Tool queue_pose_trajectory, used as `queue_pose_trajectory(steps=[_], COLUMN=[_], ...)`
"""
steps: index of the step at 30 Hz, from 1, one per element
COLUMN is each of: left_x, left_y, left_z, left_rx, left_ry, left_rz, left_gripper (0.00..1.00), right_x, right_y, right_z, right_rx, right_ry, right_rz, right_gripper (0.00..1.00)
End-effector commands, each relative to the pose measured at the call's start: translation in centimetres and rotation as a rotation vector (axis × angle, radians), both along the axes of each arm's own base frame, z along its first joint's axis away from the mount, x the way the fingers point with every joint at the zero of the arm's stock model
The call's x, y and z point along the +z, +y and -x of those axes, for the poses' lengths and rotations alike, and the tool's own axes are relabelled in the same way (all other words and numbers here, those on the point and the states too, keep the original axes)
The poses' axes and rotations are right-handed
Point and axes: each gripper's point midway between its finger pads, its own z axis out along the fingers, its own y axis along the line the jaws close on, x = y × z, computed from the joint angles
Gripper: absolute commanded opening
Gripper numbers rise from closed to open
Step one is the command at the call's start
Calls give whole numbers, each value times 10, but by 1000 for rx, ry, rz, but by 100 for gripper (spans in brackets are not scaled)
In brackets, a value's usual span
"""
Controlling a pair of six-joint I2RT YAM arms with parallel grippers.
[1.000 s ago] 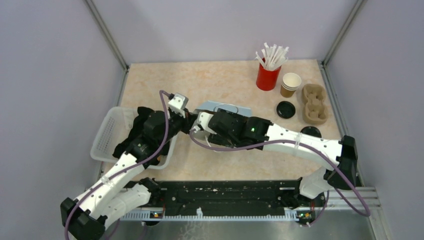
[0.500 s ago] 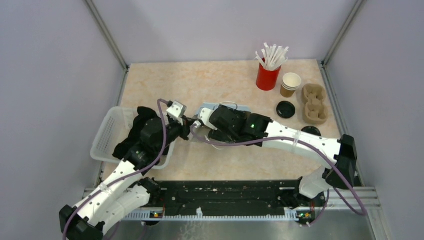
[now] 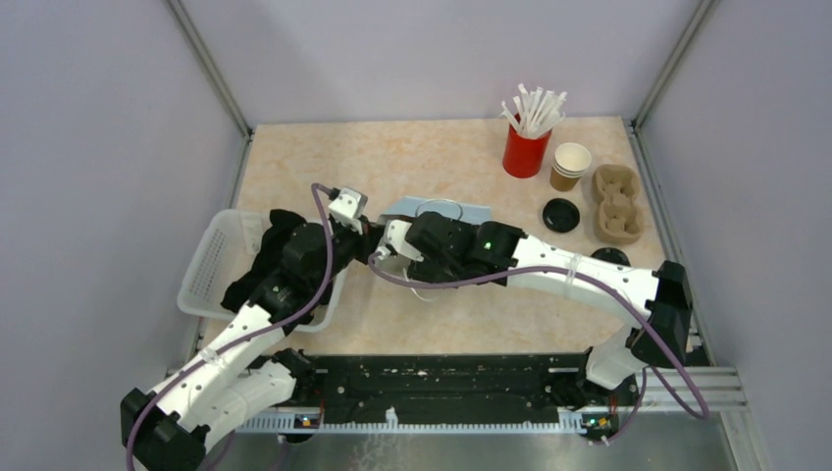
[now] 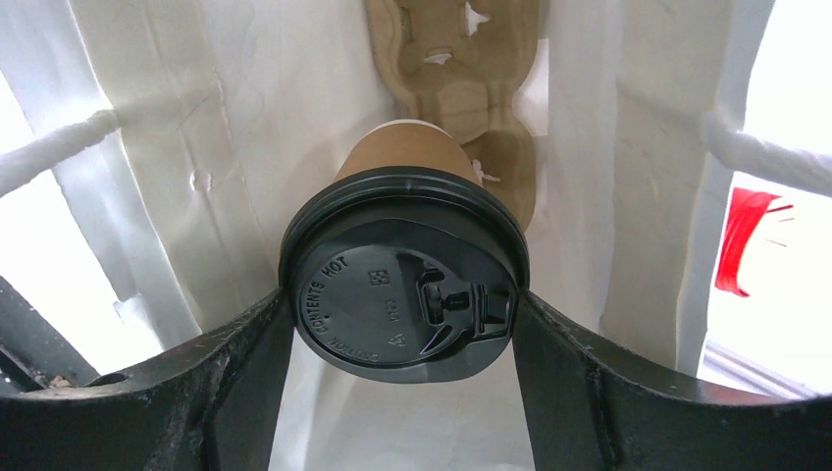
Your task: Pack the takeout coffee
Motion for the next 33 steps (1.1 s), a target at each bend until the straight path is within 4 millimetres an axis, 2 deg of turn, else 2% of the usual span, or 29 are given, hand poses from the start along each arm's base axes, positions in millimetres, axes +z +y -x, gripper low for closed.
queue_pose_trajectory(steps=[1,6,11,14,16,19,21,27,33], left_x=[25,15,20,15,8,6,7,2,4], left_y=[-3,-5,4,3,2,-6,-4,0,1], left_z=[-6,-5,-12,-13,-10,-2,1,6,3], left_rx=[22,-5,51,61,60,3,5,-1,10], left_ry=[-11,6,-30,30,83,111,109,78,83], left_rz=[44,0,-13,-21,-24,-11,-6,-13,-16], left_gripper=[0,0,0,0,0,0,0,0,0], right_x=[23,21,4,2,4,3,1,17,21], right_y=[3,7,6,1,-1,-2,-3,-10,-18], right_z=[0,-8,-3,-3,-4,-6,-8,-16,-26], right_rx=[79,114,161,164,173,192,190,156,128], right_ry=[-42,-95,-70,-87,-105,-122,-121,-144,-153], right_rz=[-25,7,24,31,41,57,67,64,70], right_gripper=[57,57,56,56,56,55,54,54,55])
